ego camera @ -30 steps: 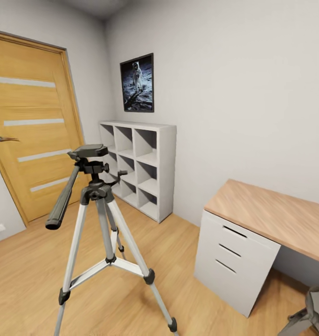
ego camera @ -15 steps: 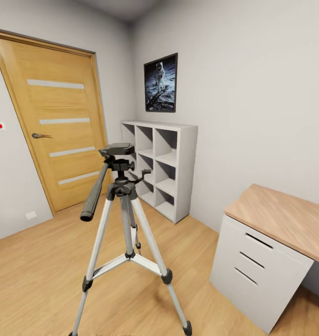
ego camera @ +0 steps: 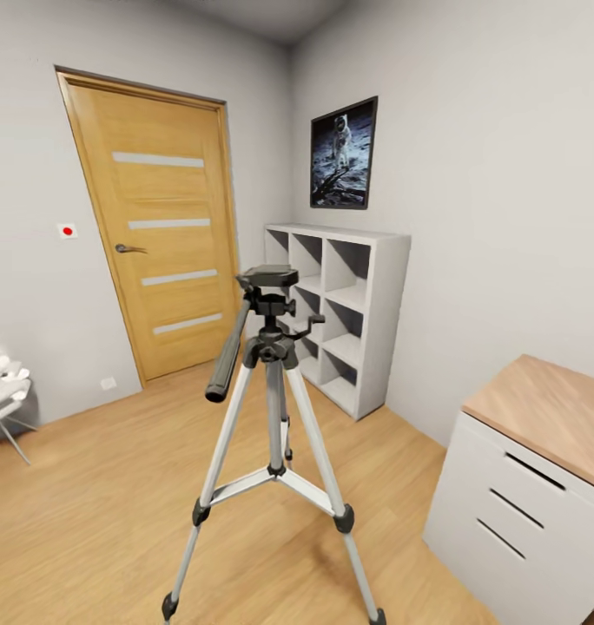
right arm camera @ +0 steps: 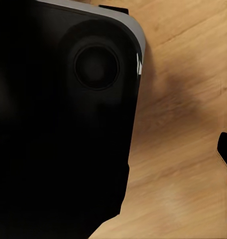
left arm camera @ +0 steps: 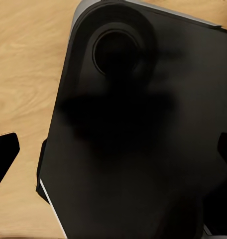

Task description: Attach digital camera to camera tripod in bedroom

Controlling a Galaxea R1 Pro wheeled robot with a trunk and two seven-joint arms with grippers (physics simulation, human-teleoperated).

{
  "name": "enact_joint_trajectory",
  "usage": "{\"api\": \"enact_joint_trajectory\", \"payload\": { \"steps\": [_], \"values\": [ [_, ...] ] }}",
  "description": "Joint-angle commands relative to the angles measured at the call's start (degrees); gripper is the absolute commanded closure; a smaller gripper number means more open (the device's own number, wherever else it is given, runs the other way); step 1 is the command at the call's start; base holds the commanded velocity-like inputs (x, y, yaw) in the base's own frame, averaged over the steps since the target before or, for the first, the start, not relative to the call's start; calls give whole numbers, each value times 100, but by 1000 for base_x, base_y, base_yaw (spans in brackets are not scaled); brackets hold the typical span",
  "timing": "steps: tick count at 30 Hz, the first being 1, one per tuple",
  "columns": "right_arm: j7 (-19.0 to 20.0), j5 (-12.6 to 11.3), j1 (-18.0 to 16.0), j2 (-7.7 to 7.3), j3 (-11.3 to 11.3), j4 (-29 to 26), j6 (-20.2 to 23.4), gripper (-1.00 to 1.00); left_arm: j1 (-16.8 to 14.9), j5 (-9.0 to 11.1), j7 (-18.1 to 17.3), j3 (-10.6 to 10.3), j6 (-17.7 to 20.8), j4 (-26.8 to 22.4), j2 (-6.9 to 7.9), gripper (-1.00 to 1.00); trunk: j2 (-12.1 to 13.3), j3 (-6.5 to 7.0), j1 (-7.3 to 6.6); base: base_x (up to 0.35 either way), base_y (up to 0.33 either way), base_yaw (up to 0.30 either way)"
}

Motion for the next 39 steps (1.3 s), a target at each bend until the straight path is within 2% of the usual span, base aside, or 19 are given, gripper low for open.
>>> {"api": "enact_joint_trajectory", "payload": {
  "steps": [1,39],
  "values": [
    [-7,56,-2,-1,0,-1,-7,-100,3,24,-2,4,-7,-6,0,-100,-2,-4,0,0,0,273],
    [-7,56,-3,-1,0,-2,-7,-100,3,33,3,5,-7,-6,5,-100,-2,-4,0,0,0,273]
  ]
}}
